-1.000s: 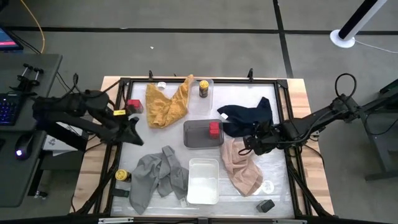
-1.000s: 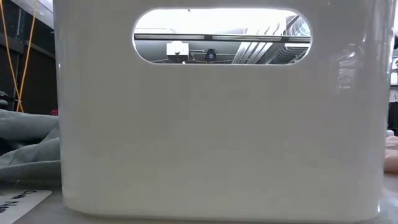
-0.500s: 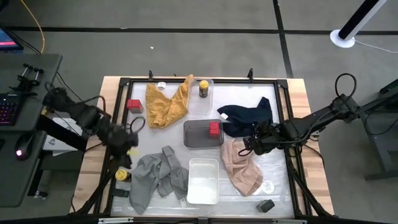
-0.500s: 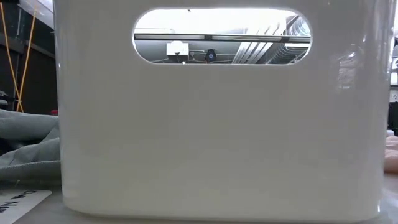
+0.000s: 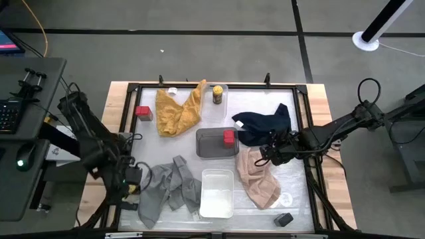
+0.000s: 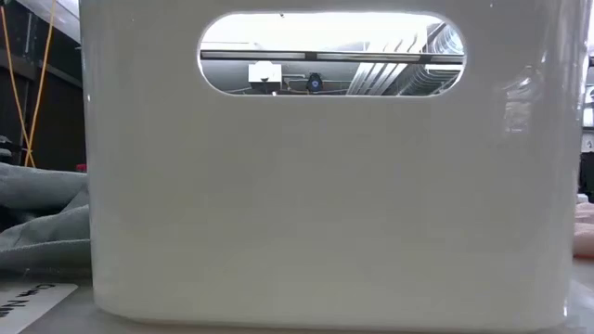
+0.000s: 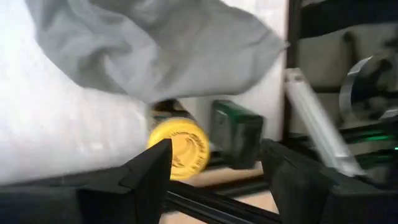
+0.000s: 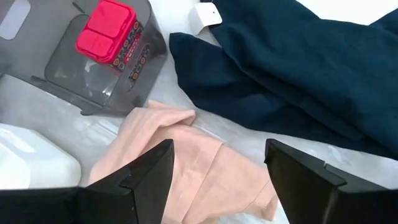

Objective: Sort spices by type
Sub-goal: Put the yellow spice bottle into the transparent bin

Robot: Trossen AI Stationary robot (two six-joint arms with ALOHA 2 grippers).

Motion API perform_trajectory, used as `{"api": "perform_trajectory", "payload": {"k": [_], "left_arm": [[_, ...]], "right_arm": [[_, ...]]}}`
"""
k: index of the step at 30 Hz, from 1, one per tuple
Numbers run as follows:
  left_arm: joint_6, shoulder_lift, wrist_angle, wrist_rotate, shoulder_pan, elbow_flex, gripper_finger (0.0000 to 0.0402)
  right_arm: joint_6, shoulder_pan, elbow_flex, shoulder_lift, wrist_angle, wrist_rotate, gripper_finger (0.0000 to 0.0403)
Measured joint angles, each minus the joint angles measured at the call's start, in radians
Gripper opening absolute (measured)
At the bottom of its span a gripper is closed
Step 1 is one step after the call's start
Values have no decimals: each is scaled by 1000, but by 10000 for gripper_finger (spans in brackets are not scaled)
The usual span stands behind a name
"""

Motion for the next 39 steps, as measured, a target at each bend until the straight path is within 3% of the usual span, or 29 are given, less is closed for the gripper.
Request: {"api": "perform_trajectory", "payload": {"k": [5,17,28,39], "left_arm": [[8,74,-51,-83,-57,0,235],[-138,115,-34,-15,-67,0,235],[9,115,-34,-17,-66,0,236],[-24,115,-55,-65,-66,0,323]], "right_arm": [[0,0,0,0,0,4,247],[-1,0,-1,0,0,4,247],[-2,0,-2,0,0,4,247],[-17,0,-2,0,0,4,247]]}}
